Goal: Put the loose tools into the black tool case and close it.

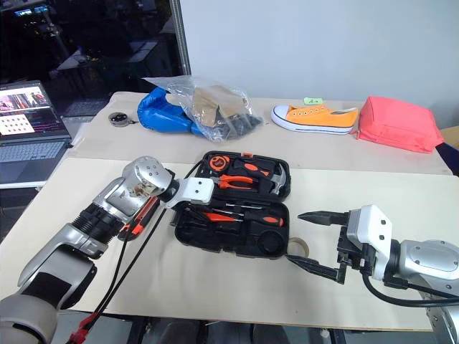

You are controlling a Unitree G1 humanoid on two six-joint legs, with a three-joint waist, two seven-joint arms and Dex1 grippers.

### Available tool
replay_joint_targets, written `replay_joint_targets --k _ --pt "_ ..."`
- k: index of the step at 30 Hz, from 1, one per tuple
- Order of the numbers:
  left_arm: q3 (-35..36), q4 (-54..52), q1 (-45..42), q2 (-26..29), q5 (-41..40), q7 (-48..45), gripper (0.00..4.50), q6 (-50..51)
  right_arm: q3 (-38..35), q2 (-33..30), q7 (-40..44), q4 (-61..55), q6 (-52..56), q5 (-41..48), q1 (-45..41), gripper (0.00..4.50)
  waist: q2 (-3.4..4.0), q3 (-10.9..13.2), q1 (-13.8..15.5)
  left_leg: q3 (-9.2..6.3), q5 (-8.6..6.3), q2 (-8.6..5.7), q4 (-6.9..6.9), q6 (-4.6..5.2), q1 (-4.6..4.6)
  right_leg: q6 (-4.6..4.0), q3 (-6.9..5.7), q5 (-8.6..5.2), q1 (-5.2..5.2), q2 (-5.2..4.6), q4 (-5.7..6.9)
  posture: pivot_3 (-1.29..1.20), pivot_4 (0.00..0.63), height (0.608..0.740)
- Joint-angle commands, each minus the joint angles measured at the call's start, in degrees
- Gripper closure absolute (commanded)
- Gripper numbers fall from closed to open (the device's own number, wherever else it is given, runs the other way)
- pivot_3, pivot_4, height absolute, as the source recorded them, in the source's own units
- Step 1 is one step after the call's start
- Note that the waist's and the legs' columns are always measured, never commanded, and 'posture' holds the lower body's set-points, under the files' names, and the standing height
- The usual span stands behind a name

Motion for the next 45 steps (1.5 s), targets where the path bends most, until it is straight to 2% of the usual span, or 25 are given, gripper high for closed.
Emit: replay_joint_targets --k 1,2,3,5,8,11,12,16,17,22,25,29,33,38,43,45 --pt "0.98 -0.11 0.26 0.69 0.99 0.5 3.04 -0.87 -0.41 -0.08 -0.05 -1.24 -0.8 0.41 -0.6 0.0 0.0 0.0 -0.14 0.0 0.01 0.01 0.0 0.01 0.02 0.01 0.02 -0.01 0.0 0.02 0.02 0.0 0.15 0.74" --pt "2.6 -1.05 0.13 0.85 -0.11 1.12 2.82 -0.81 -0.15 -0.07 -0.09 -1.16 -0.78 0.42 -0.9 0.0 0.0 0.0 -0.21 0.0 0.01 0.01 0.0 0.01 0.04 0.01 0.03 -0.01 0.0 0.03 0.04 0.0 0.15 0.74" --pt "4.16 -2.53 0.17 1.3 -1.56 1.04 2.33 -0.13 -0.01 -0.08 -0.1 -1.11 -0.75 0.46 -1.1 0.0 0.0 0.0 -0.25 0.0 0.01 0.02 0.0 0.02 0.05 0.01 0.03 -0.01 0.0 0.04 0.06 0.0 0.15 0.74" --pt "6.62 -5.64 0.6 2.47 -4.13 -0.07 1.66 1.97 0.1 -0.1 -0.06 -1.0 -0.75 0.53 -1.32 0.0 0.0 0.0 -0.27 0.0 0.01 0.02 0.0 0.02 0.04 0.01 0.05 -0.01 -0.02 0.04 0.08 0.0 0.15 0.74" --pt "12.52 -12.72 2.61 4.69 -10.46 -0.77 1.66 11.53 0.35 -0.1 0.26 -0.33 -1.09 0.33 -1.76 0.0 0.01 0.0 -0.41 0.0 0.01 0.05 0.01 0.02 0.0 0.01 0.05 -0.01 -0.05 0.04 0.08 0.0 0.15 0.74" --pt "17.51 -15.22 5.87 4.66 -13.77 3.39 2.43 17.61 1.04 0.15 0.11 0.13 -1.32 -0.05 -2.6 0.0 0.05 -0.02 -0.39 -0.01 0.01 0.04 0.01 0.02 0.0 0.02 0.04 -0.02 -0.03 0.03 0.04 0.0 0.15 0.74" --pt "19.25 -16.75 8.04 3.99 -14.65 5.73 2.81 18.71 1.3 0.25 0.05 0.3 -1.39 -0.18 -2.83 0.0 0.07 -0.03 -0.3 0.0 0.01 0.04 0.01 0.03 0.0 0.03 0.05 -0.02 -0.03 0.02 0.05 0.0 0.15 0.74" --pt "24.61 -22.73 16.49 -2.25 -17.34 16.6 4.32 21.04 2.32 0.48 -0.25 1.25 -1.66 -0.63 -3.84 0.0 0.13 -0.07 -0.1 -0.03 0.0 0.03 0.01 0.04 0.01 0.03 0.06 -0.02 -0.02 -0.02 0.06 0.0 0.15 0.74" --pt "25.26 -23.62 19.3 -4.18 -16.95 19.74 4.47 19.14 2.48 0.53 -0.36 1.47 -1.66 -0.72 -4.11 0.0 0.13 -0.06 -0.01 -0.04 0.0 0.04 0.06 0.04 0.0 0.03 0.06 -0.02 -0.02 -0.03 0.08 0.0 0.15 0.74" --pt "24.51 -26.08 28.91 -9.69 -13.87 30.51 4.47 12.57 2.61 0.61 -0.58 1.72 -1.5 -0.83 -4.5 0.0 0.12 -0.06 0.15 -0.18 0.0 0.02 0.12 0.04 0.0 -0.34 0.07 0.21 0.0 -0.05 0.1 0.0 0.15 0.74" --pt "21.68 -23.38 31.4 -9.81 -10.56 33.79 4.47 9.85 2.49 0.38 -0.62 1.71 -1.28 -0.69 -4.62 0.0 0.13 -0.07 0.14 -0.19 0.0 0.01 0.12 0.04 0.05 -0.33 0.08 0.2 0.01 -0.04 0.17 0.0 0.15 0.74" --pt "18.05 -17.69 33.03 -7.86 -6.85 34.87 4.47 6.44 2.44 -0.06 -0.5 1.74 -1.01 -0.56 -5.12 0.0 0.2 -0.16 0.13 -0.12 0.0 0.0 0.12 0.03 0.21 -0.2 0.11 0.13 0.18 -0.04 0.17 0.0 0.15 0.74" --pt "15.77 -15.99 35.5 -4.56 -4.22 34.69 4.47 2.18 2.33 -0.26 -0.34 1.8 -0.93 -0.49 -5.37 0.0 0.12 -0.14 -0.35 0.01 -0.01 0.06 0.02 0.02 0.97 0.03 0.14 -0.04 0.96 -0.03 0.03 0.0 0.15 0.74" --pt "16.46 -13.27 37.2 -0.94 -1.59 36.88 4.47 -2.82 3.45 0.16 -0.66 1.55 -1.03 -0.73 -5.7 0.0 0.28 -0.26 -0.98 0.0 -0.01 0.15 0.0 0.02 1.07 0.01 0.27 -0.1 1.23 -0.07 0.04 0.0 0.15 0.74" --pt "19.84 -14.15 38.26 -0.89 -4.52 37.99 4.47 -5.71 4.94 0.59 -0.61 2.2 -1.51 -0.9 -6.73 0.0 0.3 -0.26 -2.05 -0.11 -0.01 0.2 -0.16 0.01 1.68 -0.3 0.44 -0.26 1.65 -0.09 0.09 0.0 0.15 0.74" --pt "26.3 -19.42 37.99 -5.89 -15.04 38.41 4.47 -3.66 5.59 0.84 -0.64 2.44 -1.6 -0.84 -7.51 0.0 0.29 -0.25 -2.47 -0.09 -0.01 0.2 -0.32 0.01 1.84 -0.36 0.55 -0.29 1.71 -0.09 0.08 0.0 0.15 0.74"
